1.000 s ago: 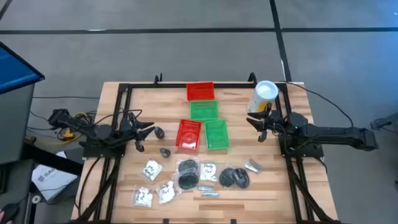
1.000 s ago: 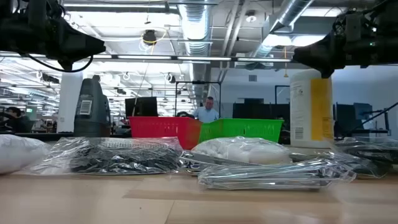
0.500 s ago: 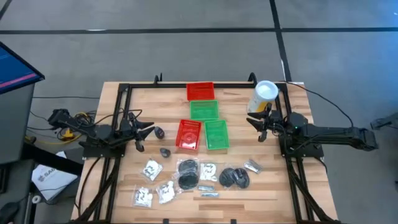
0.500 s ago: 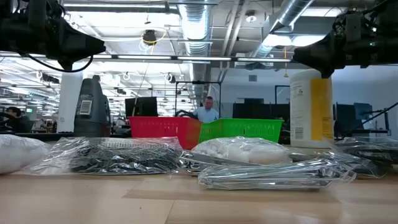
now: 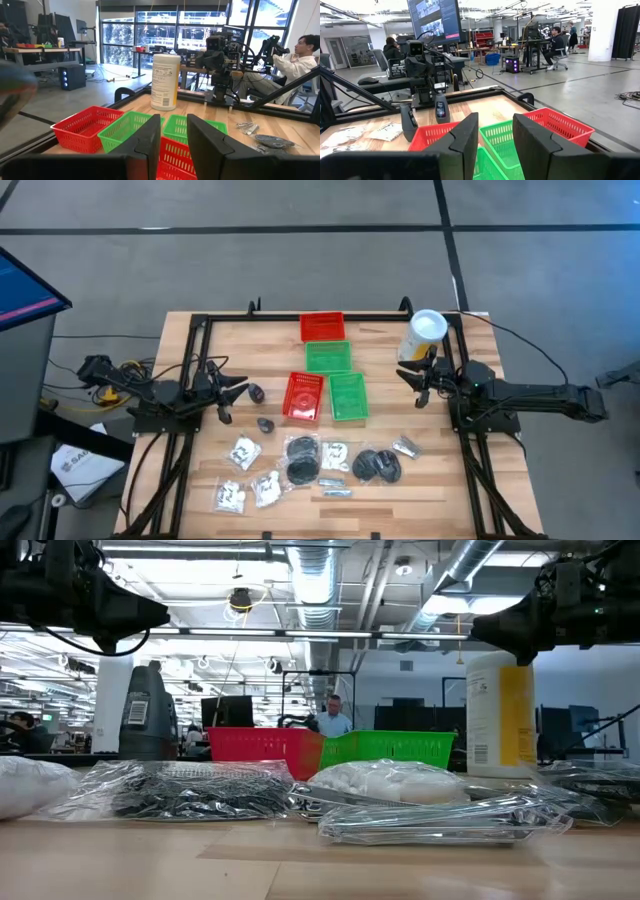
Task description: Pick & Place Travel size toiletries
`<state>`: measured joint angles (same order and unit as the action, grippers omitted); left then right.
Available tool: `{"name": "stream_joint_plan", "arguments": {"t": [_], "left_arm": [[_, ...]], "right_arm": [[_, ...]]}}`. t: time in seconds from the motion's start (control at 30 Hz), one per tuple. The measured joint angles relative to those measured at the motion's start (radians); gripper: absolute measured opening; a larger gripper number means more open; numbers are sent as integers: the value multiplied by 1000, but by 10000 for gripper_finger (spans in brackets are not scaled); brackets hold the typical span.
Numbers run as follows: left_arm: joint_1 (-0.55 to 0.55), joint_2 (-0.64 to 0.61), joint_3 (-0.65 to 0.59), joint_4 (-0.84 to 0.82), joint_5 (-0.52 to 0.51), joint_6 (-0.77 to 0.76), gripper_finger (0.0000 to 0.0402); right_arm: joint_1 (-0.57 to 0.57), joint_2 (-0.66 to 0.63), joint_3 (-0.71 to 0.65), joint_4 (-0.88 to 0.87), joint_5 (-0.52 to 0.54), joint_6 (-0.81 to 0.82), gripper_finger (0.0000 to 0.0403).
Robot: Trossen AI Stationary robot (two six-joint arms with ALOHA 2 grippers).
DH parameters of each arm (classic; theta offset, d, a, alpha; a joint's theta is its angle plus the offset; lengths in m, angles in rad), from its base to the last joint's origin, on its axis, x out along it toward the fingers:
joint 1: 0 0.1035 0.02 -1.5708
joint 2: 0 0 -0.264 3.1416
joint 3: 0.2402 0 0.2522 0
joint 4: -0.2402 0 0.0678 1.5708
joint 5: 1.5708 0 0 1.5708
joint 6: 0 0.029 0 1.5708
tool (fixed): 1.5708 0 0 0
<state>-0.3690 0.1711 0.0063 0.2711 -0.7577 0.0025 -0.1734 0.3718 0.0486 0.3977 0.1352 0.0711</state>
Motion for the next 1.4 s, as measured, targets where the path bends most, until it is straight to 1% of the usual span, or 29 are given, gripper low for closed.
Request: {"name": "stream_joint_plan", "arguments": {"t": [0.33,0.47,0.53,0.83,0.9,1.03,1.13,1.17,1.23,1.3,1.33,1.4], "left_arm": [[0,0,0,0,0,0,88],[0,0,0,0,0,0,88],[0,0,0,0,0,0,88],[0,0,0,9,0,0,88],[0,0,0,9,0,0,88],[0,0,0,15,0,0,88],[0,0,0,16,1,-13,88],[0,0,0,17,3,-25,88],[0,0,0,19,12,-41,88],[0,0,0,21,39,-42,88],[0,0,0,23,55,-43,88],[0,0,0,25,87,-58,88]], "right_arm": [[0,0,0,0,0,-7,113],[-5,0,0,0,0,-150,113],[-5,0,0,-1,0,-182,113],[-5,0,0,15,-1,-180,113],[-1,0,0,24,-5,-127,113],[10,0,0,49,-6,44,113],[8,0,0,55,-7,103,113],[11,0,0,54,-14,122,113],[24,1,1,47,-71,137,113],[48,1,30,-25,-139,137,113],[64,1,58,-87,-149,138,113],[98,2,128,-274,-150,140,113]]}}
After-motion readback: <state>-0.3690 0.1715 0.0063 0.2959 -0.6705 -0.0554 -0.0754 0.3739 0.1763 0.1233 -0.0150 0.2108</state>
